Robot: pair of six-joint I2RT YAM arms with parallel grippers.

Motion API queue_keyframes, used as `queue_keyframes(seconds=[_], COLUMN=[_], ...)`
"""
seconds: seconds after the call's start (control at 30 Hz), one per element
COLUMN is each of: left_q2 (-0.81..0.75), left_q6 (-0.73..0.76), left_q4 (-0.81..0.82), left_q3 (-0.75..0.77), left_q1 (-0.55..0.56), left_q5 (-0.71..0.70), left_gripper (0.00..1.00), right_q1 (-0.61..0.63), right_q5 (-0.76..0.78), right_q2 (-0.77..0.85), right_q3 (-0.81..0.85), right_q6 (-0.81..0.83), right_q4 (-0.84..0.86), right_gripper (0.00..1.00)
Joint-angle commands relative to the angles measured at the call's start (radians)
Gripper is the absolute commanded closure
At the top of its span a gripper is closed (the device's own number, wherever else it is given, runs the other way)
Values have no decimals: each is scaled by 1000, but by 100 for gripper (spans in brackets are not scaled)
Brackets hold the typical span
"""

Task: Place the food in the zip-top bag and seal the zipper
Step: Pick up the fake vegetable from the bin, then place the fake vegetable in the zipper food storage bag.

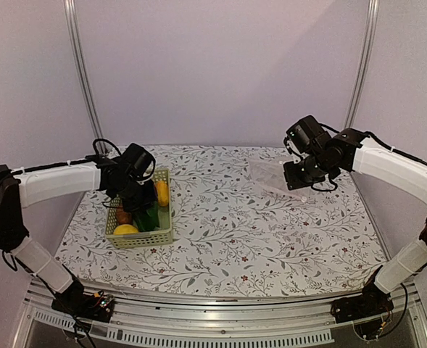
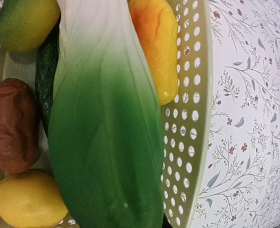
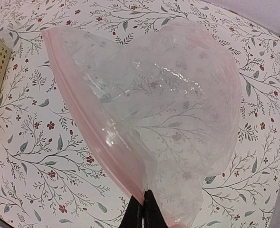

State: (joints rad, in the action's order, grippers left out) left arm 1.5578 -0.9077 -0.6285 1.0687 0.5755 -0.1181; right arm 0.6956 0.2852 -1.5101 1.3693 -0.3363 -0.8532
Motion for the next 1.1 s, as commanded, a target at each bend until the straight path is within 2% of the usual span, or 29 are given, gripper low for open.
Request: queue_keyframes(seconds=[0.0, 0.2, 0.37, 0.47, 0.63, 0.83, 1.07], left_q2=[-153, -286, -305, -294, -231, -117, 65], left_q6=[51, 118, 195, 244, 286, 261, 253], left_q4=[-102, -141, -43, 12, 90, 266, 297], left_q3=[39, 123, 204, 235, 244, 240, 306], left_q1=[-12, -12, 4, 53, 144, 239, 307], left_q5=[-35, 38, 380, 522, 659, 806, 896], left_gripper=[100, 100, 100, 100, 100, 100, 100], right_q1=[1, -1, -13, -15, -15, -15, -12], right_q5=[12, 16, 11, 11, -12, -43, -76], right_q2=[33, 30, 12, -7, -43, -87, -121], right_q3=[-7, 5, 39, 61, 80, 93, 128], right_q6=[-7, 11, 40, 61, 85, 91, 95], right_q4=[-9, -10, -12, -13, -3, 19, 25], right_gripper=[100, 100, 100, 100, 100, 100, 100])
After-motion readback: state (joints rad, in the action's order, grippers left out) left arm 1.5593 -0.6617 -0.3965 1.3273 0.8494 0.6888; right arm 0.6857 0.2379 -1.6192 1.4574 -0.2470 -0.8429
